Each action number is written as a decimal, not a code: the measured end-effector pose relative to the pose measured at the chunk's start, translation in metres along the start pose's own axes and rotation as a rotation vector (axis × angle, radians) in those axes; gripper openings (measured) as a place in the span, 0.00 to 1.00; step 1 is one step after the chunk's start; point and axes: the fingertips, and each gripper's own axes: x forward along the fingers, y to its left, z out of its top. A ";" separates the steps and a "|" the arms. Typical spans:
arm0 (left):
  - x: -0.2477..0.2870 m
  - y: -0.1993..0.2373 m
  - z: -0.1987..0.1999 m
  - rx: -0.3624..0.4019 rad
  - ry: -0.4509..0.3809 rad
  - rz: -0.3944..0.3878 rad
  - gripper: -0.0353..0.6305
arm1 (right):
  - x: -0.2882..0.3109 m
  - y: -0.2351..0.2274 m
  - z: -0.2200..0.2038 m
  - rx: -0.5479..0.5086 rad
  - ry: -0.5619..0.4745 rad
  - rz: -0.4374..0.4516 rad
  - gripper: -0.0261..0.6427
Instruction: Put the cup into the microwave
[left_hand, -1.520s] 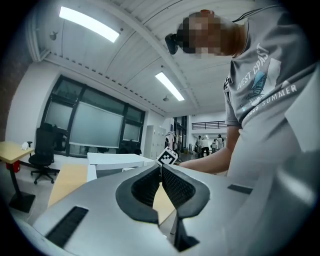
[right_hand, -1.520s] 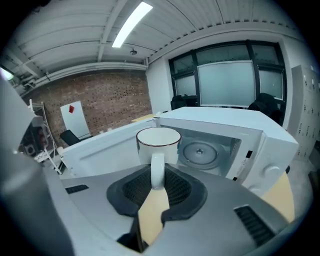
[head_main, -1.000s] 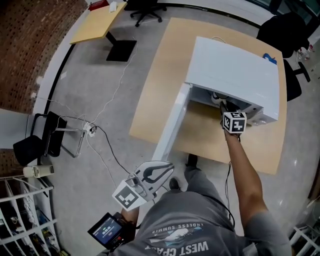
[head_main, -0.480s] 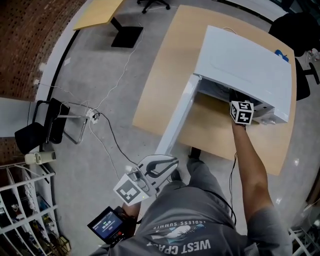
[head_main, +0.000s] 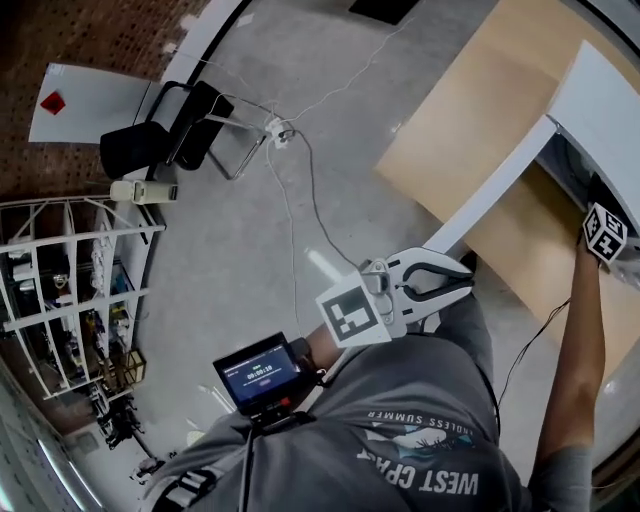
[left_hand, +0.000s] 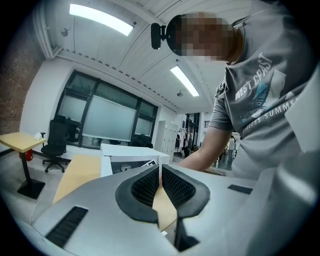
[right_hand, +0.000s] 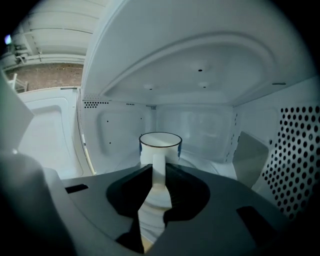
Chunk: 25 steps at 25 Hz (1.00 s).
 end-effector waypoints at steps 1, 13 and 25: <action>-0.003 0.000 -0.004 -0.004 0.000 0.001 0.09 | 0.000 0.000 -0.005 0.005 -0.006 -0.005 0.14; -0.056 -0.029 0.001 0.066 -0.047 0.007 0.09 | -0.093 0.033 -0.017 0.100 -0.052 -0.076 0.19; -0.116 -0.100 0.011 0.133 -0.080 -0.077 0.09 | -0.292 0.171 0.039 0.173 -0.158 0.185 0.07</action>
